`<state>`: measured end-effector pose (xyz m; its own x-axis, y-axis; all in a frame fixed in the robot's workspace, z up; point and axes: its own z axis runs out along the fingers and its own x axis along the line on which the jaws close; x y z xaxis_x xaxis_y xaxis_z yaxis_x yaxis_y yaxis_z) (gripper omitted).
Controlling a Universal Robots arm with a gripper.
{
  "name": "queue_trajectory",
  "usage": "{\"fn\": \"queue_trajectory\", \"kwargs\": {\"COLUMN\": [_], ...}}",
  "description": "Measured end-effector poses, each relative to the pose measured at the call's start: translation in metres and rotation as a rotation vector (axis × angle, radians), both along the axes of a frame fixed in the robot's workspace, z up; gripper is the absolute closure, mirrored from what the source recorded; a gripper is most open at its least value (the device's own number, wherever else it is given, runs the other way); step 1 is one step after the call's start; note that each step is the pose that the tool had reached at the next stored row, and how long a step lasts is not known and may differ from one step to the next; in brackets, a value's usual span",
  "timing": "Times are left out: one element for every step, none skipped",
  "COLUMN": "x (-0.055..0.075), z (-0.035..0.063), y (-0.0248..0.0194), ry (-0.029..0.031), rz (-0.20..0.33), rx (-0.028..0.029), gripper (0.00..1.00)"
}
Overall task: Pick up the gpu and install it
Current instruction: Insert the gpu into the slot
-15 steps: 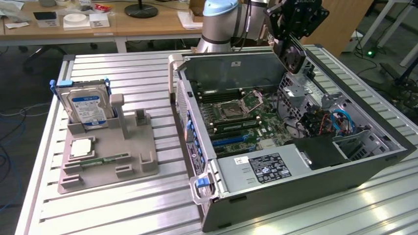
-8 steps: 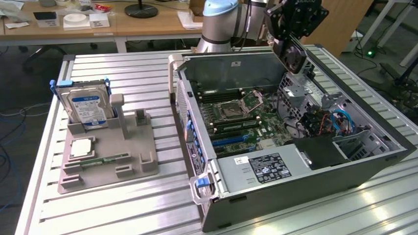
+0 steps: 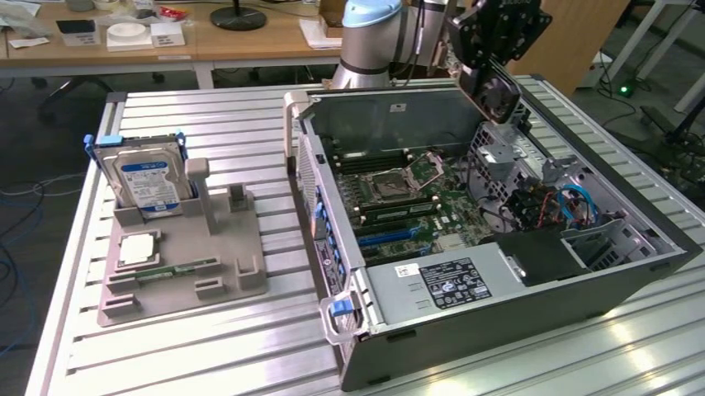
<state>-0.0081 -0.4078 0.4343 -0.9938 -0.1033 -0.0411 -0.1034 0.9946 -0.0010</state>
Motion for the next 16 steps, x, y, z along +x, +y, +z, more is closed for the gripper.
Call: {"fn": "queue_trajectory", "kwargs": {"x": [0.0, 0.0, 0.0, 0.0, 0.0, 0.0, 0.0, 0.0, 0.0, 0.0, 0.0, 0.0, 0.0, 0.0, 0.0, 0.0], "z": [0.0, 0.0, -0.0001, -0.0001, -0.0001, -0.0001, -0.0001, -0.0001, -0.0001, -0.0002, -0.0003, -0.0003, -0.0003, -0.0003, -0.0004, -0.0005], "y": [0.0, 0.0, 0.0, 0.0, 0.0, 0.0, 0.0, 0.0, 0.0, 0.0, 0.0, 0.0, 0.0, 0.0, 0.0, 0.0], "ry": [0.0, 0.0, 0.0, 0.0, 0.0001, 0.0001, 0.0, 0.0001, 0.0001, 0.0, 0.0, 0.0, 0.0001, 0.0, 0.0, 0.0], "rz": [0.013, 0.028, 0.043, 0.058, 0.074, 0.089, 0.104, 0.119, 0.134, 0.149, 0.163, 0.178, 0.192, 0.206, 0.222, 0.237], "rx": [0.0, 0.0, 0.0, 0.0, -0.0001, 0.0, 0.0, -0.0001, -0.0001, 0.0, 0.0, 0.0, 0.0, 0.0, 0.0, 0.0], "gripper": [0.72, 0.72, 0.72, 0.72, 0.72, 0.72, 0.72, 0.72, 0.72, 0.72, 0.72, 0.72, 0.72, 0.72, 0.72, 0.72]}}
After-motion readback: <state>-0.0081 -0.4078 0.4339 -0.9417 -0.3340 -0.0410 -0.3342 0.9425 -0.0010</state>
